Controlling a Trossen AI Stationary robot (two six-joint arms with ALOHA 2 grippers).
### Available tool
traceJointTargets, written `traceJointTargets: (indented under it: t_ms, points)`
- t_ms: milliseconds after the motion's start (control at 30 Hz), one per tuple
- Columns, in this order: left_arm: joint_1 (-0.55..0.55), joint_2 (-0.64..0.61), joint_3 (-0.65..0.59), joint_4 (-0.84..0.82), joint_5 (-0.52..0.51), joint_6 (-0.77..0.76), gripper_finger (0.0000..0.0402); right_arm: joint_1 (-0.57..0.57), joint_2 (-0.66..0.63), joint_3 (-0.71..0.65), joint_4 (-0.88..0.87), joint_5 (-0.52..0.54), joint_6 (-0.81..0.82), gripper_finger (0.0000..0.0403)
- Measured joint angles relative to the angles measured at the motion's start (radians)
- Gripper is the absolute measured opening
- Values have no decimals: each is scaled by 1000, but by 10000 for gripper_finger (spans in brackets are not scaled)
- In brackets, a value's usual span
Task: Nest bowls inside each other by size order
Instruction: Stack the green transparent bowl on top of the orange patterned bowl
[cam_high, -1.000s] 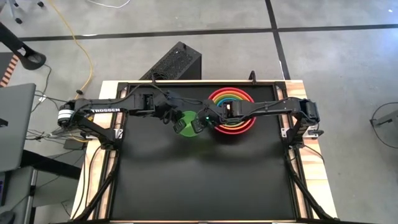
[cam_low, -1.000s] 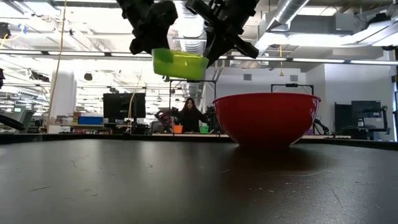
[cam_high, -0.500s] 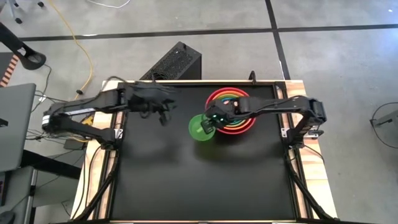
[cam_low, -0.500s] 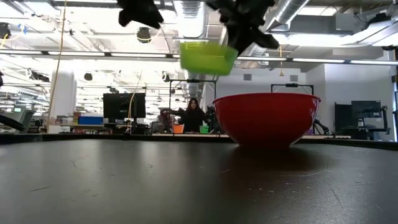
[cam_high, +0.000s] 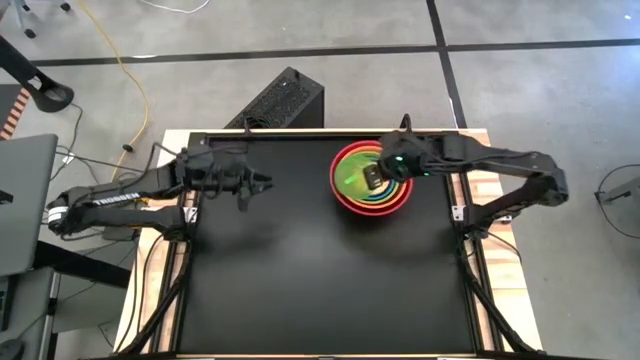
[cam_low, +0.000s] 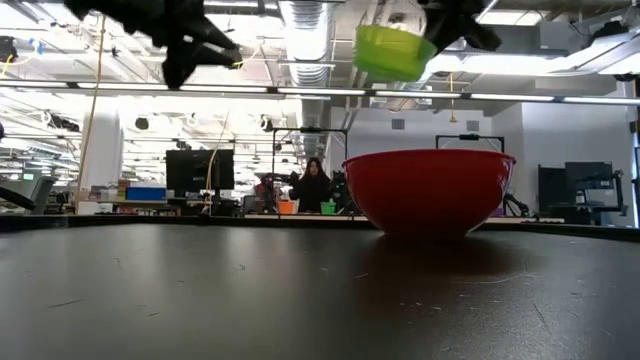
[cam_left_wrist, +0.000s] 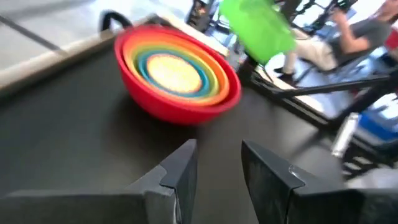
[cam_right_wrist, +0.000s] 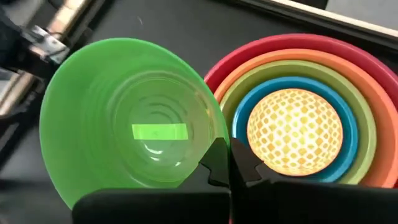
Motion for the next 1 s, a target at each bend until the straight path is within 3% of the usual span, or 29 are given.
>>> traceJointTargets:
  t_ms: [200, 400, 567, 667, 867, 1000]
  points:
    - [0, -35, -172, 92, 41, -172, 114, -37, -134, -202, 166, 0, 29, 0]
    - [0, -35, -207, 98, 19, -135, 114, -127, -172, -327, 201, -23, 63, 0]
    - [0, -35, -251, 143, -11, -30, 114, -208, -148, -344, 200, -54, 41, 0]
    - [0, -35, -320, 251, 18, -26, 114, -246, -122, -345, 191, -83, 12, 0]
    - [0, -35, -476, 503, 32, -168, 114, -280, -33, -344, 187, -106, -15, 0]
    - [0, -35, -523, 557, 34, -234, 114, -299, 31, -344, 174, -108, -35, 0]
